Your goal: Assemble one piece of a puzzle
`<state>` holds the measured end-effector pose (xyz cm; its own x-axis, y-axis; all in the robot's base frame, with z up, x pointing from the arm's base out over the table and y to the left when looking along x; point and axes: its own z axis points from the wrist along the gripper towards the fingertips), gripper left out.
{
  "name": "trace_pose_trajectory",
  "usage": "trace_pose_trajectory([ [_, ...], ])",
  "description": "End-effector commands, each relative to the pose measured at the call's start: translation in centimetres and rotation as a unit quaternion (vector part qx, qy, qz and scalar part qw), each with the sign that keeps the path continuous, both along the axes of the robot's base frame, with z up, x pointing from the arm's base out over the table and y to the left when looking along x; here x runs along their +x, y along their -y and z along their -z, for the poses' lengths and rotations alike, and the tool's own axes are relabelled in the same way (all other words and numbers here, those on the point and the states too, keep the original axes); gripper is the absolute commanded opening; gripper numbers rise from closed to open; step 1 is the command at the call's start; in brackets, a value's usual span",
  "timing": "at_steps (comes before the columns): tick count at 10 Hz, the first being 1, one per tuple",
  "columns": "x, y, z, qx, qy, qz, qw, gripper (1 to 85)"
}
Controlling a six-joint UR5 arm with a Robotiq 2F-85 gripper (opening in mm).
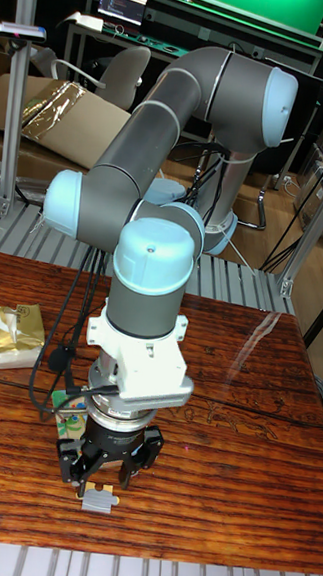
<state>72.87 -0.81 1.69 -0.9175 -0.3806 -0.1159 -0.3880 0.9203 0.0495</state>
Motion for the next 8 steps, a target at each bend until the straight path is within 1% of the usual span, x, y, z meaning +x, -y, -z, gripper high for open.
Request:
trace_pose_trajectory([
  [1, 0.4, -0.3, -0.3, -0.003, 0.018, -0.117, 0.9930, 57.3],
  [2, 0.4, -0.2, -0.2, -0.008, 0.020, -0.140, 0.9899, 57.3],
  [3, 0.7, 0.0, -0.2, -0.015, 0.028, -0.168, 0.9852, 57.3],
  [5, 0.7, 0.1, -0.1, -0.021, 0.031, -0.202, 0.9787, 57.3],
  [6, 0.8, 0.3, -0.1, -0.026, 0.033, -0.224, 0.9736, 57.3],
  [7, 0.9, 0.5, 0.0, -0.034, 0.036, -0.255, 0.9656, 57.3],
  [8, 1.1, 0.9, 0.1, -0.043, 0.043, -0.285, 0.9567, 57.3],
])
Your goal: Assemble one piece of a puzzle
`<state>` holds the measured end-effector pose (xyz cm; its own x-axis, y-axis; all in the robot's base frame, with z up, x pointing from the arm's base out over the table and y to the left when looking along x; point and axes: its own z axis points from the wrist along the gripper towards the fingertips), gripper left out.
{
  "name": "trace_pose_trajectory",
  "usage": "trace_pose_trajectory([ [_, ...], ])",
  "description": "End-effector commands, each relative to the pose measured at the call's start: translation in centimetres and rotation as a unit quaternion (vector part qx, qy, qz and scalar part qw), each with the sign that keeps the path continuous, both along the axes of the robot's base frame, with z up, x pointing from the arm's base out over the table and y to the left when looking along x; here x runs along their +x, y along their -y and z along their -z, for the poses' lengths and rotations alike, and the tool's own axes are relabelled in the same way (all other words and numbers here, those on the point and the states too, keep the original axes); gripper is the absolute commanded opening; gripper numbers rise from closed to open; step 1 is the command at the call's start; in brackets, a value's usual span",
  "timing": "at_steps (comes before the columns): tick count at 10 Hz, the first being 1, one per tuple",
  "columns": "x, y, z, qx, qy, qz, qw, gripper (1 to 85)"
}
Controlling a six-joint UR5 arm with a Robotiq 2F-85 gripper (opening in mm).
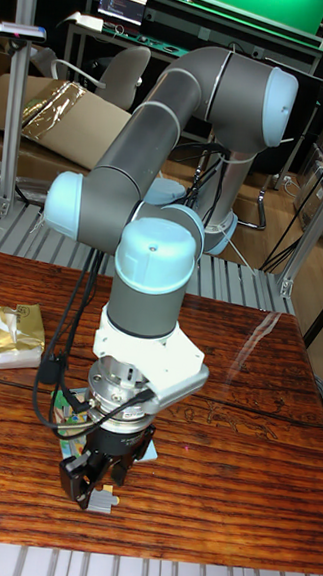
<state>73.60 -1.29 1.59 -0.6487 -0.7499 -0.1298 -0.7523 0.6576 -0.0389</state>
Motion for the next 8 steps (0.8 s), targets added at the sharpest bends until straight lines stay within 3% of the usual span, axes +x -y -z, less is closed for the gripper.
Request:
trace_pose_trajectory([
  [1, 0.27, -0.01, 0.08, 0.000, 0.016, -0.077, 0.9969, 57.3],
  [4, -0.16, -0.47, 0.29, 0.014, 0.020, -0.104, 0.9943, 57.3],
  [8, -0.64, -0.28, 0.33, 0.008, 0.015, -0.142, 0.9897, 57.3],
])
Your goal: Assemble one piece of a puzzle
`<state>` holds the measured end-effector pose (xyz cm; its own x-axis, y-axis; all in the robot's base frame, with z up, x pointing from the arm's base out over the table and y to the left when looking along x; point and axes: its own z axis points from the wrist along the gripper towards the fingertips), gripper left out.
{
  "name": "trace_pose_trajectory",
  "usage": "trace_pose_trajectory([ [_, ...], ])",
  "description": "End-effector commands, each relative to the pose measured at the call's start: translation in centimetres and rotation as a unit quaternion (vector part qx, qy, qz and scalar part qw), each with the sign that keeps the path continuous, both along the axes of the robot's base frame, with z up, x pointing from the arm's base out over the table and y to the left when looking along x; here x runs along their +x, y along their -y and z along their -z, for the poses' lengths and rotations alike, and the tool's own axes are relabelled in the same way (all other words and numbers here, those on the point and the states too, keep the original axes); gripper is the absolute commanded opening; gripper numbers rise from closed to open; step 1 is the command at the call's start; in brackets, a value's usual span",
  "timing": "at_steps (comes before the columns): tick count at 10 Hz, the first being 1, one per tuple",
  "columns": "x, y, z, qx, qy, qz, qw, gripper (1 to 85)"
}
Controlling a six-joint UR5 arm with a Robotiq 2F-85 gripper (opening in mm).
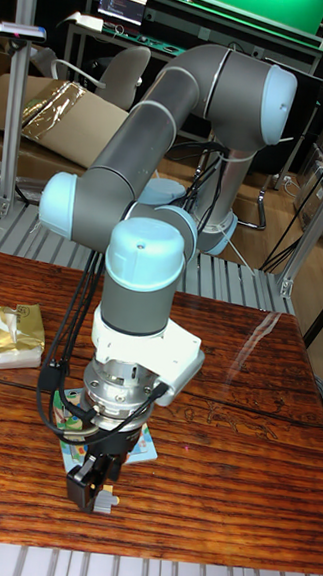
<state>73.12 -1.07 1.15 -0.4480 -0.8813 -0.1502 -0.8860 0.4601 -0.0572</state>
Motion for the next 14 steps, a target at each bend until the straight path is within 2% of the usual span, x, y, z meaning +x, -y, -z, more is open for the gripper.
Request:
trace_pose_trajectory([
  [1, -0.2, 0.0, -0.1, 0.003, 0.001, -0.028, 0.9996, 57.3],
  [7, -1.1, 0.2, 0.3, 0.010, 0.005, -0.064, 0.9979, 58.3],
  [10, -0.6, 0.6, 0.6, -0.003, 0.016, -0.094, 0.9955, 58.3],
  [14, -1.4, 1.1, 0.7, -0.015, 0.001, -0.131, 0.9913, 58.7],
])
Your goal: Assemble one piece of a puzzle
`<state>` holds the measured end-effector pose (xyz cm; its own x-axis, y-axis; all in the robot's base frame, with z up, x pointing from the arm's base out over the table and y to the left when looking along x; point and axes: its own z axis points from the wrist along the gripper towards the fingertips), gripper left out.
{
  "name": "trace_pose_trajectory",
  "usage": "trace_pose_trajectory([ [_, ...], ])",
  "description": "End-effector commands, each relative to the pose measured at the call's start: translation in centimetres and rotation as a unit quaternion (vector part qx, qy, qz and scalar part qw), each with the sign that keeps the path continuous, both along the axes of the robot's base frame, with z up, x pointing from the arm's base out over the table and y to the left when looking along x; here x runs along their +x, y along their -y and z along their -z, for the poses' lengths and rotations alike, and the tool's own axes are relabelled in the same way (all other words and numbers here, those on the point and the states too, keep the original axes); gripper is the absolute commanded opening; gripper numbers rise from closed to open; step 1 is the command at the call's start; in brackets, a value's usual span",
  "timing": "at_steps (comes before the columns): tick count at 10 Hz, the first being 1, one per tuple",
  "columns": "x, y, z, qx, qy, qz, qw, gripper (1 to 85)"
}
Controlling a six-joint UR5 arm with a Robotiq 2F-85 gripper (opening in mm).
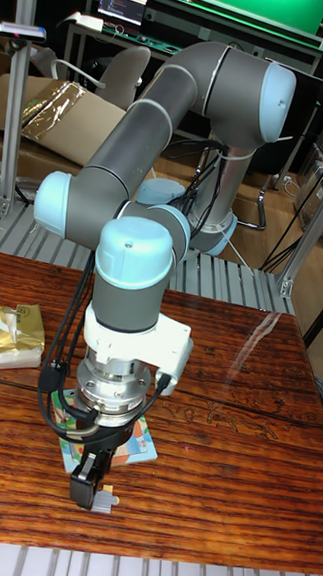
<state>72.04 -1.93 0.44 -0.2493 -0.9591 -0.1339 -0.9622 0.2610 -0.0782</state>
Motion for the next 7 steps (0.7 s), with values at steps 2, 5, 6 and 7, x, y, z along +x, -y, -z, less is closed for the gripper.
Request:
trace_pose_trajectory([
  [2, -0.36, 0.41, 0.01, -0.012, -0.005, -0.049, 0.9987, 59.0],
  [5, -0.74, -0.02, -0.02, -0.005, -0.009, -0.081, 0.9967, 59.3],
  [6, -0.73, -0.08, -0.03, -0.007, -0.011, -0.088, 0.9961, 59.3],
  [7, -0.59, -0.04, -0.06, -0.012, -0.013, -0.094, 0.9954, 59.3],
])
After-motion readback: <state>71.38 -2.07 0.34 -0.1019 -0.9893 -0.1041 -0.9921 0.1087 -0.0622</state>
